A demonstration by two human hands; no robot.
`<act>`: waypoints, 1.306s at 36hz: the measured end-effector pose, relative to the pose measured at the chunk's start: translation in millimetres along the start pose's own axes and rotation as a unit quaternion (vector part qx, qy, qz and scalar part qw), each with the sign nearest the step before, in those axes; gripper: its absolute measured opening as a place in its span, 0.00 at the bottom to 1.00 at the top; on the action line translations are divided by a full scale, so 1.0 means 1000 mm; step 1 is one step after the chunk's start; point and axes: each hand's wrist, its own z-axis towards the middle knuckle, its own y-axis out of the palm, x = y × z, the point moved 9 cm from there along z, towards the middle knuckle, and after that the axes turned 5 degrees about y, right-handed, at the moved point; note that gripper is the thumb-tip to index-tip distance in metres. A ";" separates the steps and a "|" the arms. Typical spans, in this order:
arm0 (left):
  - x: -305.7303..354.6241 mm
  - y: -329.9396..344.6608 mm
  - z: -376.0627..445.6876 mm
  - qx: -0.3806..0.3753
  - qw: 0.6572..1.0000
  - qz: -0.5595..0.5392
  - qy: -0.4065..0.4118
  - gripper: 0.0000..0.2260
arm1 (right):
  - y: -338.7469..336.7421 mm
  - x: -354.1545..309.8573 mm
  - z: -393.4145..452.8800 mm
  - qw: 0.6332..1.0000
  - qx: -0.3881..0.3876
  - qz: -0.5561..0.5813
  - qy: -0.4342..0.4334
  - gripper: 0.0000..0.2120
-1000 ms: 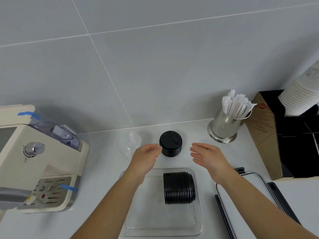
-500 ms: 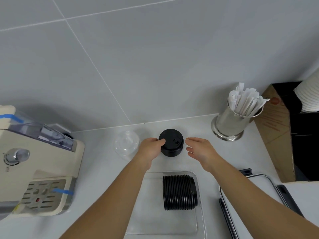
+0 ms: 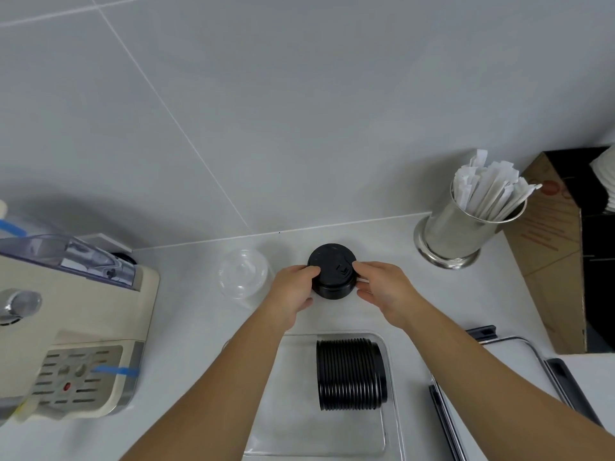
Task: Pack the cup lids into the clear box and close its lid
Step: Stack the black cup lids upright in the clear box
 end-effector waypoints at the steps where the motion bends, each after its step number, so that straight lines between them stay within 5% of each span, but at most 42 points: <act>1: 0.000 0.000 -0.001 0.001 1.000 -0.001 -0.003 0.06 | 0.000 0.000 0.000 1.000 0.000 0.006 0.003 0.08; 6: -0.001 -0.001 -0.004 -0.005 1.000 -0.021 -0.015 0.09 | 0.002 -0.001 -0.004 1.000 -0.003 0.019 0.010 0.04; 18: 0.012 -0.006 -0.031 -0.001 0.998 -0.066 0.019 0.10 | -0.004 -0.013 -0.022 1.000 0.012 -0.009 -0.002 0.17; 26: 0.026 -0.011 -0.065 0.009 0.988 -0.136 0.068 0.11 | 0.005 -0.039 -0.062 0.998 -0.021 -0.014 -0.053 0.10; 47: 0.038 -0.027 -0.172 -0.022 0.969 -0.176 0.174 0.14 | 0.012 -0.047 -0.174 0.984 -0.070 -0.013 -0.161 0.14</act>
